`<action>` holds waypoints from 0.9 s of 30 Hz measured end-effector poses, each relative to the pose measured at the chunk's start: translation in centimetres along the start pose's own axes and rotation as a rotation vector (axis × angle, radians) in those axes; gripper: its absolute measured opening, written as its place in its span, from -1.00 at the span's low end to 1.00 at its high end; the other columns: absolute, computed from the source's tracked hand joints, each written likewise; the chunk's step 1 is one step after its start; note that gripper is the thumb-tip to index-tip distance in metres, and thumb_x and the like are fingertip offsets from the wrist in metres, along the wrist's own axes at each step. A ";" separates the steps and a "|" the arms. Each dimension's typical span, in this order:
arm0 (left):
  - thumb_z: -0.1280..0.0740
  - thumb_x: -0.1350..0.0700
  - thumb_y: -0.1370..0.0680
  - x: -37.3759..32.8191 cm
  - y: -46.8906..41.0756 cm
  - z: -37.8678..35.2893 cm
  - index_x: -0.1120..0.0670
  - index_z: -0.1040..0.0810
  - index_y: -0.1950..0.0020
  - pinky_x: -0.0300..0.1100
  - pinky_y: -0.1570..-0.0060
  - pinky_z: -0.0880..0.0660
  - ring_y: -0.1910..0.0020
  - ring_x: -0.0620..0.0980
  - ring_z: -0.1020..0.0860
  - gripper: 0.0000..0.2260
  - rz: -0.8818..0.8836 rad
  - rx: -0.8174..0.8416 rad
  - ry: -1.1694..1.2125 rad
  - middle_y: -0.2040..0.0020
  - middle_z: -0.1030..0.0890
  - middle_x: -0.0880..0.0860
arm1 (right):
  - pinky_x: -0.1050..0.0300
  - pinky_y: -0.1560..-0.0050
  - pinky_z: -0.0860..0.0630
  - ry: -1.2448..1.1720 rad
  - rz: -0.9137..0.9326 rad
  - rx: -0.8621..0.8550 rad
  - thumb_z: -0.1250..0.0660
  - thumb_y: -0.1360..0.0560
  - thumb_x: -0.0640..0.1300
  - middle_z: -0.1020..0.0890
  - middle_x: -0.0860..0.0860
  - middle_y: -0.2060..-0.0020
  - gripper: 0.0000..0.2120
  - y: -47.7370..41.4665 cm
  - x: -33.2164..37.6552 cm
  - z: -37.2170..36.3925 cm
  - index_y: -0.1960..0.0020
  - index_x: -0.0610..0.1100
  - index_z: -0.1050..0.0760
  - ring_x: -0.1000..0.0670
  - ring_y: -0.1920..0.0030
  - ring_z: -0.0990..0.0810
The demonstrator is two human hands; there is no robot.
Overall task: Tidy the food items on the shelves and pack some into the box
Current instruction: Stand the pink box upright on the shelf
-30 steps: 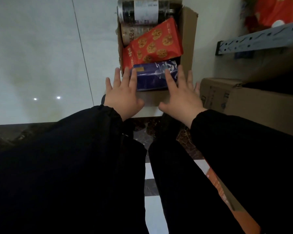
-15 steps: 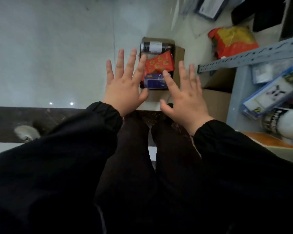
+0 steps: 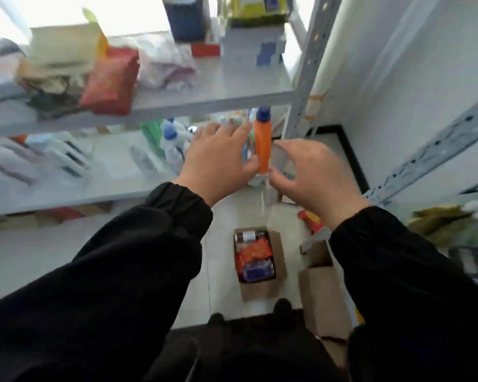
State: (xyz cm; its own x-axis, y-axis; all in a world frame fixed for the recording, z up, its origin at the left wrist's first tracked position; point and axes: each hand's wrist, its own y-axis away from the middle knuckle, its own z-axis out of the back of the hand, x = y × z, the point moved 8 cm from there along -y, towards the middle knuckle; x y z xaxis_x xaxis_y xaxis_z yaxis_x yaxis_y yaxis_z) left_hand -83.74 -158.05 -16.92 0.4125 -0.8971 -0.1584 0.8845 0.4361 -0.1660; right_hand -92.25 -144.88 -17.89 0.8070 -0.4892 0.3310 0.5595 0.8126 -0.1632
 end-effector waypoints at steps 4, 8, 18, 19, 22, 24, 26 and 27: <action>-0.09 -0.20 -0.49 -5.5 -2.8 7.2 0.06 -0.57 -0.39 0.16 -0.34 -0.38 -0.25 0.27 -0.53 -0.40 -0.200 -0.050 -0.026 -0.21 -0.63 0.14 | -0.14 -0.22 -0.54 0.109 -0.152 -0.101 -0.18 -0.54 0.26 -0.64 -0.07 -0.25 -0.43 0.8 1.0 8.7 -0.38 -0.07 -0.55 -0.17 -0.29 -0.56; -0.17 -0.19 -0.57 -13.0 -2.3 11.6 0.01 -0.47 -0.50 0.22 -0.47 -0.26 -0.38 0.26 -0.44 -0.45 -0.426 -0.086 -0.002 -0.35 -0.57 0.12 | -0.22 -0.36 -0.46 0.196 -0.300 -0.255 -0.10 -0.44 0.29 -0.61 -0.13 -0.28 -0.28 6.6 0.3 15.5 -0.43 -0.10 -0.52 -0.22 -0.35 -0.52; -0.22 -0.14 -0.61 -34.3 9.5 14.8 0.00 -0.44 -0.55 0.24 -0.46 -0.28 -0.40 0.25 -0.43 -0.47 -0.922 -0.102 0.145 -0.39 -0.55 0.10 | -0.24 -0.57 -0.22 0.384 -0.821 -0.365 -0.13 -0.54 0.19 -0.37 -0.14 -0.56 -0.33 32.0 -3.1 26.0 -0.61 -0.02 -0.31 -0.25 -0.60 -0.22; -0.20 -0.15 -0.60 -36.2 11.1 14.8 0.00 -0.45 -0.54 0.23 -0.45 -0.29 -0.39 0.25 -0.44 -0.47 -0.961 -0.094 0.149 -0.39 -0.56 0.09 | -0.17 -0.59 -0.19 0.388 -0.872 -0.357 -0.16 -0.58 0.17 -0.33 -0.11 -0.59 -0.36 34.7 -3.1 26.8 -0.63 0.00 -0.28 -0.21 -0.62 -0.20; -0.10 -0.17 -0.54 -41.5 16.2 15.0 0.02 -0.52 -0.47 0.17 -0.36 -0.37 -0.31 0.25 -0.50 -0.43 -1.070 -0.076 0.188 -0.30 -0.61 0.09 | -0.04 -0.48 -0.34 0.415 -0.918 -0.473 -0.11 -0.53 0.18 -0.47 -0.08 -0.50 -0.35 42.0 -2.7 29.1 -0.56 -0.03 -0.40 -0.14 -0.52 -0.37; -0.07 -0.18 -0.51 -44.9 19.4 15.2 0.04 -0.57 -0.42 0.16 -0.30 -0.44 -0.26 0.25 -0.53 -0.40 -1.140 -0.069 0.226 -0.24 -0.64 0.10 | -0.04 -0.45 -0.35 0.423 -0.935 -0.493 -0.14 -0.53 0.17 -0.50 -0.10 -0.46 -0.36 46.3 -2.9 30.2 -0.54 -0.07 -0.43 -0.16 -0.49 -0.39; -0.08 -0.16 -0.52 -48.1 22.5 15.4 0.06 -0.59 -0.40 0.18 -0.24 -0.48 -0.24 0.28 -0.55 -0.41 -1.195 -0.079 0.282 -0.22 -0.66 0.11 | 0.00 -0.50 -0.26 0.417 -1.008 -0.455 -0.26 -0.59 0.12 -0.43 -0.12 -0.52 -0.41 50.6 -3.9 31.1 -0.58 -0.05 -0.37 -0.15 -0.55 -0.29; -0.09 -0.14 -0.54 -49.6 24.0 15.4 0.06 -0.58 -0.41 0.18 -0.25 -0.47 -0.25 0.28 -0.55 -0.43 -1.209 -0.074 0.314 -0.23 -0.65 0.12 | 0.02 -0.52 -0.22 0.424 -1.042 -0.440 -0.30 -0.60 0.09 -0.39 -0.12 -0.54 -0.40 52.7 -4.6 31.6 -0.60 -0.03 -0.34 -0.14 -0.57 -0.25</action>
State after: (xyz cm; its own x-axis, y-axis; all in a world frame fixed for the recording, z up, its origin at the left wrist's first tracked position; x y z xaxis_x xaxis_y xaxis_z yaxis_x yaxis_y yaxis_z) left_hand -79.66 -104.22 1.90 -0.7334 -0.6739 -0.0899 0.6414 -0.6420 -0.4199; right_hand -72.48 -89.80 1.31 -0.1183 -0.9776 0.1743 0.9286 -0.1711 -0.3294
